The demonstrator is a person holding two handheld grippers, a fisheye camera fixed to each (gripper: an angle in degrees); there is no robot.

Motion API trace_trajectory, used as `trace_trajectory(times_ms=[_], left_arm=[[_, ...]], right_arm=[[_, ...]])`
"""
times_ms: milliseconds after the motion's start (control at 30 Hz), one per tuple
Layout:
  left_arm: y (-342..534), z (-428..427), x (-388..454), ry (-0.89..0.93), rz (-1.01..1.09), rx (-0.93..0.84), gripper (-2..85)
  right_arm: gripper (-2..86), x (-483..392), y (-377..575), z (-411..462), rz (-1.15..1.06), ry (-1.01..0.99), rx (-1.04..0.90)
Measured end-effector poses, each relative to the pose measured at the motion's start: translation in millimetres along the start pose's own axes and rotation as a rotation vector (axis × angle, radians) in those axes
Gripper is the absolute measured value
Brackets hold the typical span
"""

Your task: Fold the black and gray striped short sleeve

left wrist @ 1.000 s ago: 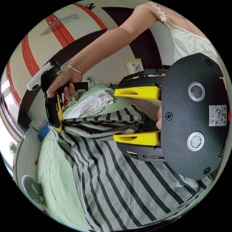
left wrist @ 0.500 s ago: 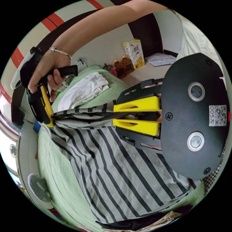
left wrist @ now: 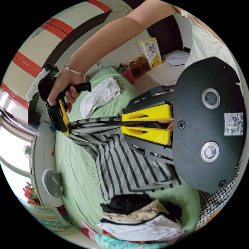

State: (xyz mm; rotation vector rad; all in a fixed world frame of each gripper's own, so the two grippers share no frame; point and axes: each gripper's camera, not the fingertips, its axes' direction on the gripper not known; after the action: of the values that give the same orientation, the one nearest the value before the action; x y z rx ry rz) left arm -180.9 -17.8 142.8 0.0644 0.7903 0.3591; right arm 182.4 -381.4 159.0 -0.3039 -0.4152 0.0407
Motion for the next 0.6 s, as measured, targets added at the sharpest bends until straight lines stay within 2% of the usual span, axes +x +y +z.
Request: trace_trajectory(times_ms=[267,500,600], left_arm=[[50,-54,-73,-0.187,-0.217,-0.038,4.6],[86,-32,-141,-0.313,-0.38,-0.145,5.1],[103,-27,-160,-0.334,-0.407,-0.19,9.2]], right_arm=[[-1.0,-146,-13,64,-0.131,0.046,-0.072],[-0.8,-204,-11,160,-0.13,0.039,-0.143],[0.9,-206,0,186,-0.116,-0.041,-0.159]])
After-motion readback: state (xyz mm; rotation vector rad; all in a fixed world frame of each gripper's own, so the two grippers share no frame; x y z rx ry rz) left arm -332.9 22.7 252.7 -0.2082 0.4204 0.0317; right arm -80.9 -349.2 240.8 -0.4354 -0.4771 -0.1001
